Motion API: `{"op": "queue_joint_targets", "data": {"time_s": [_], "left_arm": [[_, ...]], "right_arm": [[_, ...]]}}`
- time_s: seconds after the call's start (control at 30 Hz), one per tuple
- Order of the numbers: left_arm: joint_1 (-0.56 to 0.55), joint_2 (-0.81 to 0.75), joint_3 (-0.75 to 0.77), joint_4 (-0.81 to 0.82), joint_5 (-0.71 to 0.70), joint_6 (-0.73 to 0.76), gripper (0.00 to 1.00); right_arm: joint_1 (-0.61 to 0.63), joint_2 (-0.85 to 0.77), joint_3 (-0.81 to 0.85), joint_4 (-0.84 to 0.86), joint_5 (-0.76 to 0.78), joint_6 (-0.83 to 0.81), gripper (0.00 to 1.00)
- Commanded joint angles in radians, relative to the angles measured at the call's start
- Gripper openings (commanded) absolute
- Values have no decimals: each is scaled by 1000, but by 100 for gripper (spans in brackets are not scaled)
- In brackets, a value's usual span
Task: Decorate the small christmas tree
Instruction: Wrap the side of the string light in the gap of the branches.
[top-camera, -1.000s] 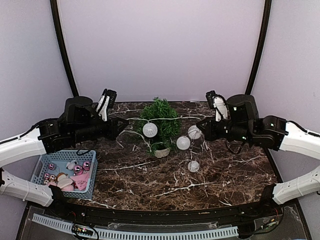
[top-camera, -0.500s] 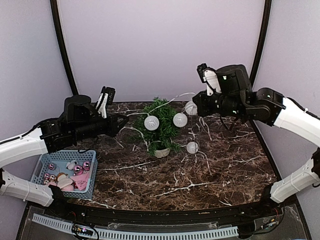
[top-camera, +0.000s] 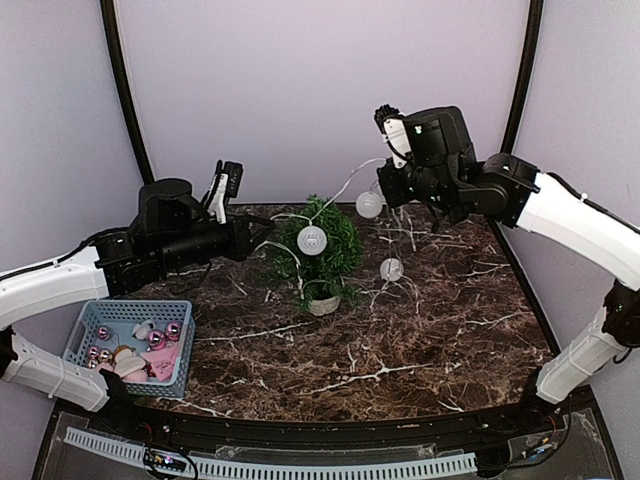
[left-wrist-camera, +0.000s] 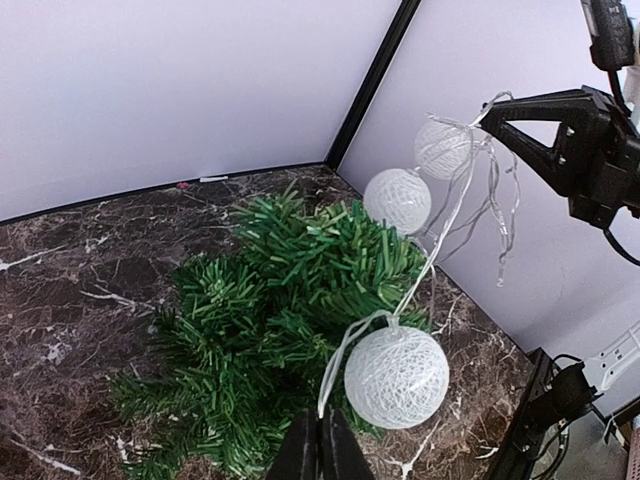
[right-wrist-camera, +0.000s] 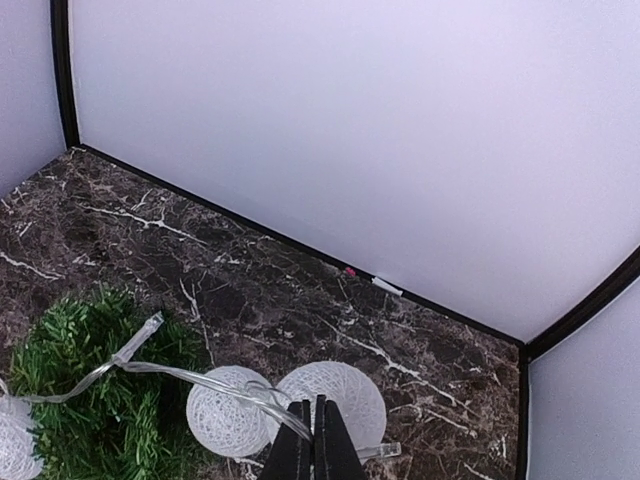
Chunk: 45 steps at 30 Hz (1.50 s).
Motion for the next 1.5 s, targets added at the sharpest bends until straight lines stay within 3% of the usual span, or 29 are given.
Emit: {"op": "queue_joint_targets", "data": {"time_s": [0.0,0.47,0.93,1.47], "left_arm": [[17,-15,28,70,33,-18,0],[71,-71,-26,145,79,-44,0],[153,-32,-32,88,74,-126,0],[232,-8,-163,117,93,-180,0]], "right_arm": [[-25,34,69,115,-19,-91,0],[-92,131,166,180,-167,-137,0],[-155,302,252,285,-206,-206,0],[-178,507,357,313,-332,-232,0]]}}
